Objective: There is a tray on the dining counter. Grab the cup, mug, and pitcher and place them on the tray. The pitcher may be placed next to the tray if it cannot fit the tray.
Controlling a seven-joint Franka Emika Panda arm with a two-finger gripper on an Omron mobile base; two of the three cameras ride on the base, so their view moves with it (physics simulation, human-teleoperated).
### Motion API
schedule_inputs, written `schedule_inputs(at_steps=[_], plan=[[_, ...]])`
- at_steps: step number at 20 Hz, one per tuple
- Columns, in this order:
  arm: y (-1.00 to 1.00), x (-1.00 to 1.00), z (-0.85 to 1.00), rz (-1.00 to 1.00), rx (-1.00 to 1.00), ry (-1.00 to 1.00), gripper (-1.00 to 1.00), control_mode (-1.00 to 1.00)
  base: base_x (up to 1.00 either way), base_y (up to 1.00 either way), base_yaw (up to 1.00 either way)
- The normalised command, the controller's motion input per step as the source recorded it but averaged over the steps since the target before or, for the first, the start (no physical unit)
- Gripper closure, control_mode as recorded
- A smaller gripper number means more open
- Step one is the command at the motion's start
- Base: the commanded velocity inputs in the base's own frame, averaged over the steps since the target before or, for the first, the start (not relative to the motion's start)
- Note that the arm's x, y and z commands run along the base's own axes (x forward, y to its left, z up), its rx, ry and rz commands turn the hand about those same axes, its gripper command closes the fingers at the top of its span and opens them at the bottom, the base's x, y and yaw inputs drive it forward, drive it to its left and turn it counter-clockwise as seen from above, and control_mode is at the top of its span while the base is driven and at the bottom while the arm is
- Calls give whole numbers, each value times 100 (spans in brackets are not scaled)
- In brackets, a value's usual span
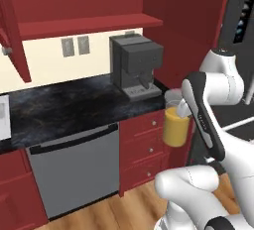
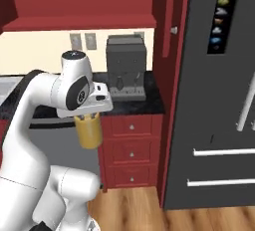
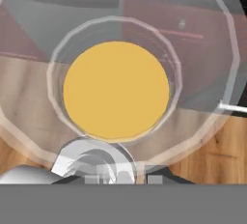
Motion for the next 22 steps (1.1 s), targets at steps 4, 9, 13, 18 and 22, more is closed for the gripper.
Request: schedule_inputs(at_steps=[4, 9, 13, 18, 22], plan=[[0, 0, 0, 0, 0, 0, 100, 100, -42, -3, -57], [0, 0, 0, 0, 0, 0, 100, 100, -40, -8, -60], [0, 0, 0, 0, 0, 0, 100, 100, -28, -8, -65], [0, 0, 0, 0, 0, 0, 100, 100, -6, -1, -69], [0, 0, 0, 0, 0, 0, 100, 100, 0, 0, -70]])
